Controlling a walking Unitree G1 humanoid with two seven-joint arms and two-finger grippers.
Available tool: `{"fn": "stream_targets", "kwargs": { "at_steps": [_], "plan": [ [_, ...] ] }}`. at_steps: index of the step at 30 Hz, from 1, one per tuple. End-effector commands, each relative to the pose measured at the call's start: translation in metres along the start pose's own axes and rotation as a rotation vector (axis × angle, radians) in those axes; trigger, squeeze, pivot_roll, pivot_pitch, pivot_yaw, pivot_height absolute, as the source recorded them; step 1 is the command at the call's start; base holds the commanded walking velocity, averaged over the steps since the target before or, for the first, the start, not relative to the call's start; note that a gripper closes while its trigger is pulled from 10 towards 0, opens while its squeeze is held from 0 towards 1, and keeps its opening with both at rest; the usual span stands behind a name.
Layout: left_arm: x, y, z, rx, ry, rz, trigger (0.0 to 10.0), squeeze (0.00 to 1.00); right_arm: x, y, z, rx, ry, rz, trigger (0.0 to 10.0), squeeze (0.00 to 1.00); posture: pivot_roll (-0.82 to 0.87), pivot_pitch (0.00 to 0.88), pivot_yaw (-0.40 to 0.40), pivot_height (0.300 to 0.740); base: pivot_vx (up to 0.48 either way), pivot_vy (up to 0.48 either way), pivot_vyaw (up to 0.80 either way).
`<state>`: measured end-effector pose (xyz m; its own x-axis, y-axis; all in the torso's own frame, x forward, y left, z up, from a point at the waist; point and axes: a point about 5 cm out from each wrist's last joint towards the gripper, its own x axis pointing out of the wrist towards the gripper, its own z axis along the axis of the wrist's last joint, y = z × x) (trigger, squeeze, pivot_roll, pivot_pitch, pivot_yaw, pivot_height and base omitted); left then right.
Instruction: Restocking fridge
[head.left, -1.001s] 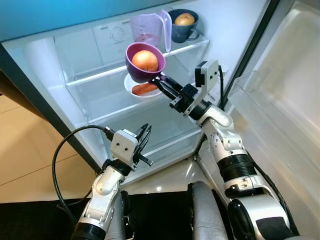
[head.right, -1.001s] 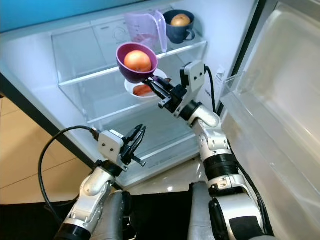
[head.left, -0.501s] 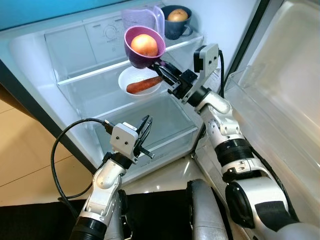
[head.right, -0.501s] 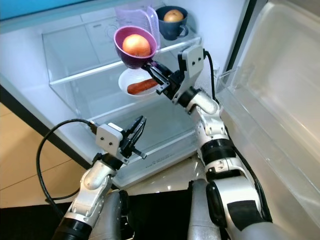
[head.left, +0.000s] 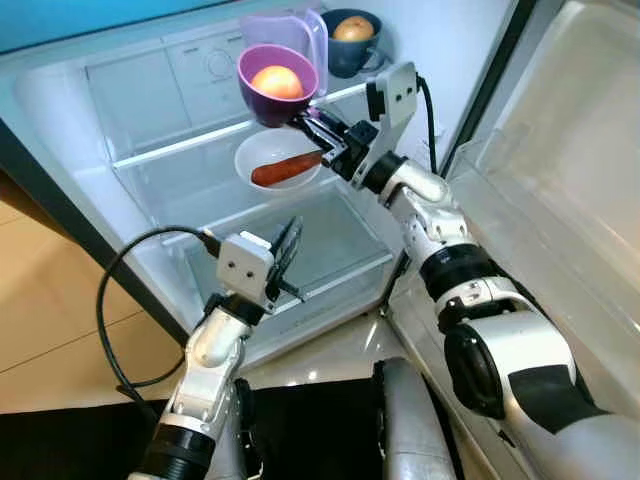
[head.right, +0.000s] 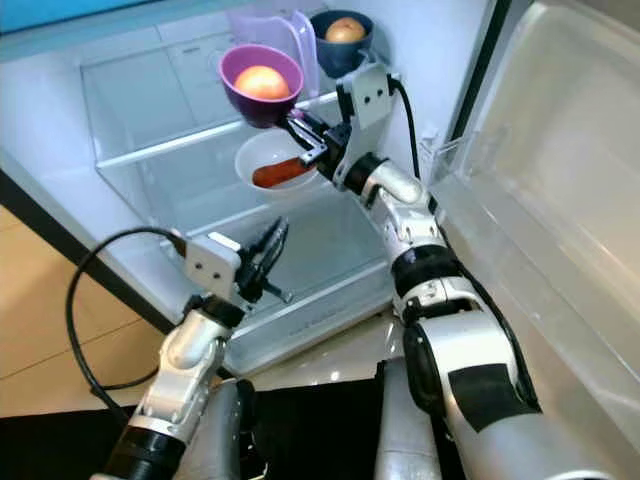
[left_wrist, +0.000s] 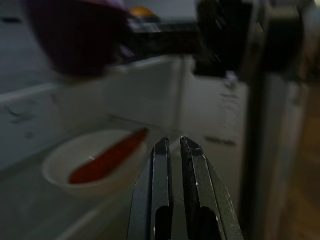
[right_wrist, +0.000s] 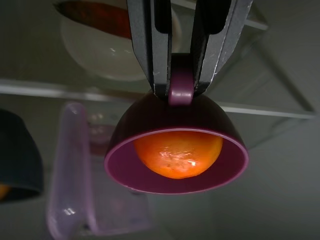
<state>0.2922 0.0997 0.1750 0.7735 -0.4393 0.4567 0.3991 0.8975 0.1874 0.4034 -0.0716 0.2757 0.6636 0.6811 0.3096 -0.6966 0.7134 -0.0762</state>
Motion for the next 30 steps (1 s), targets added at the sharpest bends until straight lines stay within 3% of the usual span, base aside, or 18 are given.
{"fn": "stream_targets", "kwargs": {
  "at_steps": [1, 8, 14, 17, 30],
  "plan": [
    [0.004, 0.003, 0.008, -0.003, -0.036, 0.023, 10.0, 0.00, 0.004, 0.000, 0.004, -0.008, -0.003, -0.014, 10.0, 0.00, -0.13, 0.248, -0.005, 0.586, 0.000, 0.000, 0.00],
    [0.018, 0.009, 0.028, 0.040, -0.118, 0.045, 10.0, 0.00, 0.013, -0.001, 0.008, 0.002, 0.027, -0.078, 10.0, 0.00, -0.13, 0.250, -0.006, 0.586, 0.000, 0.000, 0.00],
    [0.020, 0.010, 0.030, 0.042, -0.122, 0.045, 10.0, 0.00, 0.017, -0.001, 0.009, 0.008, 0.062, -0.112, 10.0, 0.00, -0.13, 0.250, -0.006, 0.586, 0.000, 0.000, 0.00],
    [0.020, 0.010, 0.030, 0.043, -0.120, 0.051, 10.0, 0.00, 0.024, 0.003, 0.013, -0.036, 0.079, -0.131, 10.0, 0.00, -0.13, 0.250, -0.008, 0.586, 0.000, 0.000, 0.00],
    [0.020, 0.017, 0.034, 0.066, -0.127, 0.086, 10.0, 0.00, 0.041, 0.012, 0.032, -0.063, 0.049, -0.189, 10.0, 0.00, -0.12, 0.254, -0.014, 0.586, 0.000, 0.000, 0.00]
  ]
}}
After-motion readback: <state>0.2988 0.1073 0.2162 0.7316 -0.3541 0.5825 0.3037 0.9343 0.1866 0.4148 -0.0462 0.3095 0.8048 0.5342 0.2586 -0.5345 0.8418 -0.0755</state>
